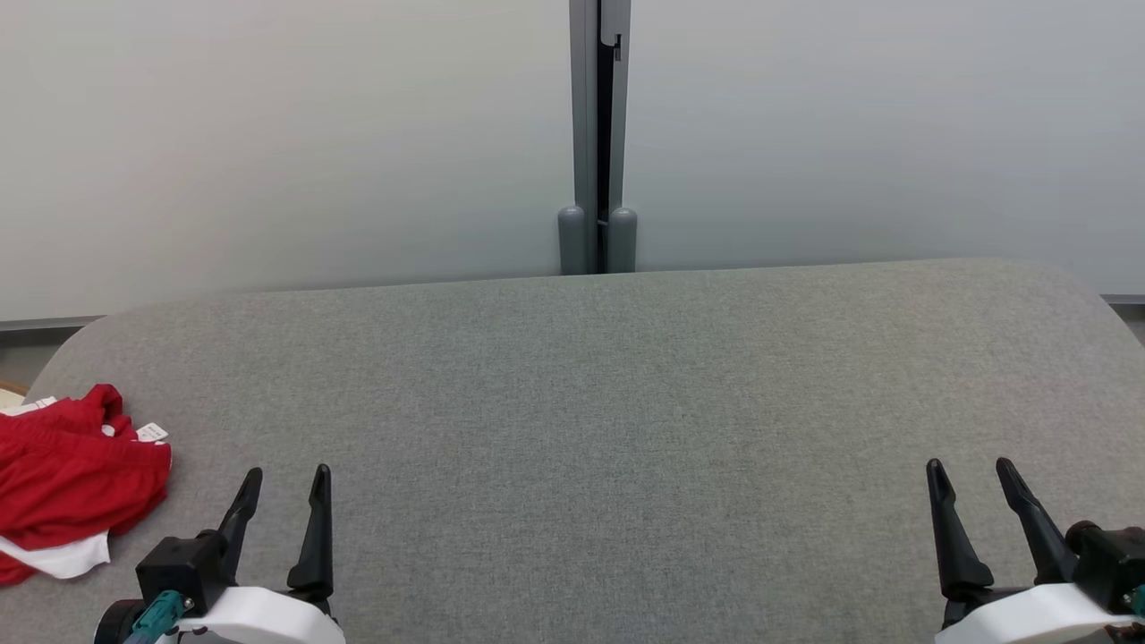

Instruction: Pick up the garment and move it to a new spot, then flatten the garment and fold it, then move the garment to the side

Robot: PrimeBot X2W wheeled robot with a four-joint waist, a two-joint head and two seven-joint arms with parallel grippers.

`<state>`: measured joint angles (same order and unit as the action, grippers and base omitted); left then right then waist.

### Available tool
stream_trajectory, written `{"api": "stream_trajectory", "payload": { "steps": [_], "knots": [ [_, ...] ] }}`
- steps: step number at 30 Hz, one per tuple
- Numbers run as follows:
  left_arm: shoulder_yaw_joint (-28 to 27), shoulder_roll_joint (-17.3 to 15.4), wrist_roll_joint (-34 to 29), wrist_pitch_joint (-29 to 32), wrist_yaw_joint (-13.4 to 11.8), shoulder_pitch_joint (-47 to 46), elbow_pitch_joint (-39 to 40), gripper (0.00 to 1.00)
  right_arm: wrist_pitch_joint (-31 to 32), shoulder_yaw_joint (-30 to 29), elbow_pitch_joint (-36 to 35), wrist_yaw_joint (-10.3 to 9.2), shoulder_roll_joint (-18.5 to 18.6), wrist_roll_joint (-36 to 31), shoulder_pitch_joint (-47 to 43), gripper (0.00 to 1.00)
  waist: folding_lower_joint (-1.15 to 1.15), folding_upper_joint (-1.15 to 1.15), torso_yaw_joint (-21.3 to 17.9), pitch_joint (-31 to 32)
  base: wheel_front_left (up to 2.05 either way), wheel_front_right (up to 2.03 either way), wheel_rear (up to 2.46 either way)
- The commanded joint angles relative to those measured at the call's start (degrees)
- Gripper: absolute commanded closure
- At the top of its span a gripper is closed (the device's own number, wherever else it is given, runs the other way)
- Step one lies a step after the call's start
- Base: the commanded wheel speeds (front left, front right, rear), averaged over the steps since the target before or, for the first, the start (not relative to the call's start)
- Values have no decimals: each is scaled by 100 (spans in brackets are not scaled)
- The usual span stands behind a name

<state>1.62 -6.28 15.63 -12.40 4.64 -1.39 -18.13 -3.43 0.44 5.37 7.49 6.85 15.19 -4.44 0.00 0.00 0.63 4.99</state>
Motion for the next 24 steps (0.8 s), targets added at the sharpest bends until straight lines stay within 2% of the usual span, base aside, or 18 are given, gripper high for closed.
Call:
{"api": "stream_trajectory", "payload": {
  "steps": [1,24],
  "knots": [
    [-11,-23,-147,-55,-25,5,-14,0,-44,1,-39,0,22,-143,-26,0,0,0,9,4,0,0,0],
    [-42,15,-818,-287,-6,-40,-282,0,-183,41,-58,0,-17,-946,-149,0,0,0,95,93,0,0,0]
  ]
}}
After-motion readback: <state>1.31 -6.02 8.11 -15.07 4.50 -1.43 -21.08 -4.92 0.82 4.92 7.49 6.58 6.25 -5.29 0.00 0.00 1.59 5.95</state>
